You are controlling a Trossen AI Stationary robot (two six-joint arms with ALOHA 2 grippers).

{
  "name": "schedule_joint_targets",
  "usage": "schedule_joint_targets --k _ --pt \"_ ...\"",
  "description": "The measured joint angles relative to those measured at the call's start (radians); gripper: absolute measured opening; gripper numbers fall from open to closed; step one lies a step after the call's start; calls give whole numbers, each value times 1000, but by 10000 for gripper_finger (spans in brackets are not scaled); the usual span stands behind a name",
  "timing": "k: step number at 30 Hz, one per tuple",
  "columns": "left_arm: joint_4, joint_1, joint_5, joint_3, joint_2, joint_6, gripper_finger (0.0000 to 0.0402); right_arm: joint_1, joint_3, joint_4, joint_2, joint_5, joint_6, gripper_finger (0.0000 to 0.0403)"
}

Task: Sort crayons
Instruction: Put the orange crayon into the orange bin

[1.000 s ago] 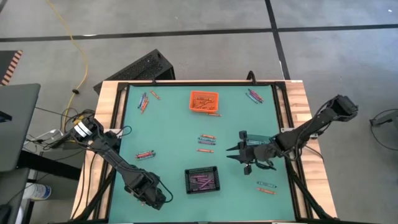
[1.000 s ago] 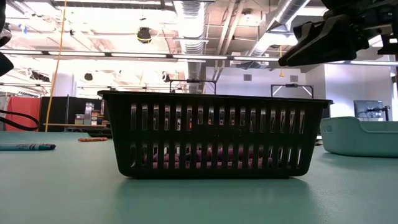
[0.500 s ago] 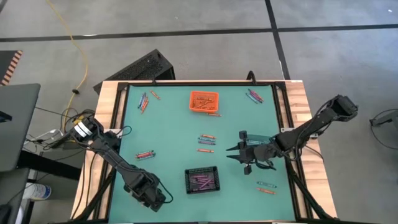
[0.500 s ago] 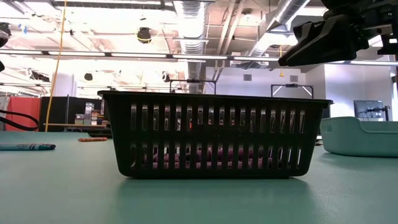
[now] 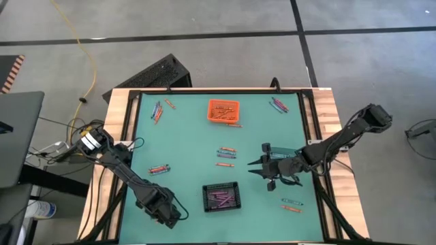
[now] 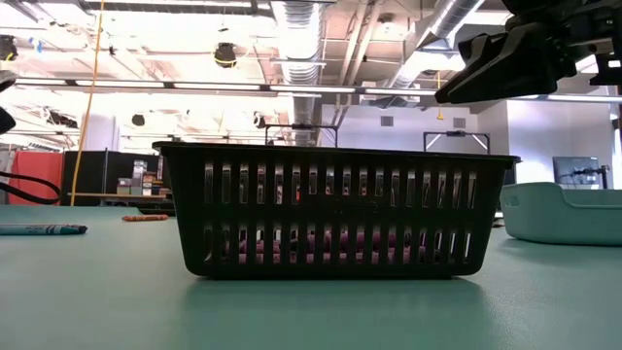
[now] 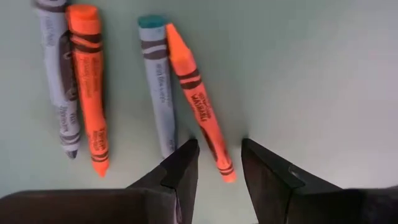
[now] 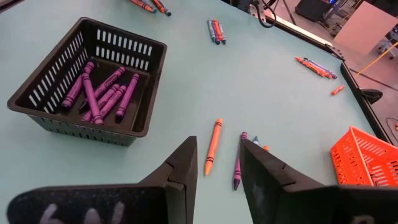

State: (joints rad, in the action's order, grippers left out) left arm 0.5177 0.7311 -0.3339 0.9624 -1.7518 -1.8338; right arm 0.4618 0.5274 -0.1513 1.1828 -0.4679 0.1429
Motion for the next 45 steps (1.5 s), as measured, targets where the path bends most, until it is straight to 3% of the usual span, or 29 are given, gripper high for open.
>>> schedule_joint_targets --k 9,23,36,45 --pt "-6 0 19 -2 1 25 108 0 0 -11 0 0 12 118" --pt "1 -1 59 -2 0 61 12 0 0 -11 0 0 16 118" --pt "6 -14 66 10 0 125 20 0 0 -11 0 0 15 118" --pt "2 -118 184 11 56 298 19 0 0 -17 0 0 24 118"
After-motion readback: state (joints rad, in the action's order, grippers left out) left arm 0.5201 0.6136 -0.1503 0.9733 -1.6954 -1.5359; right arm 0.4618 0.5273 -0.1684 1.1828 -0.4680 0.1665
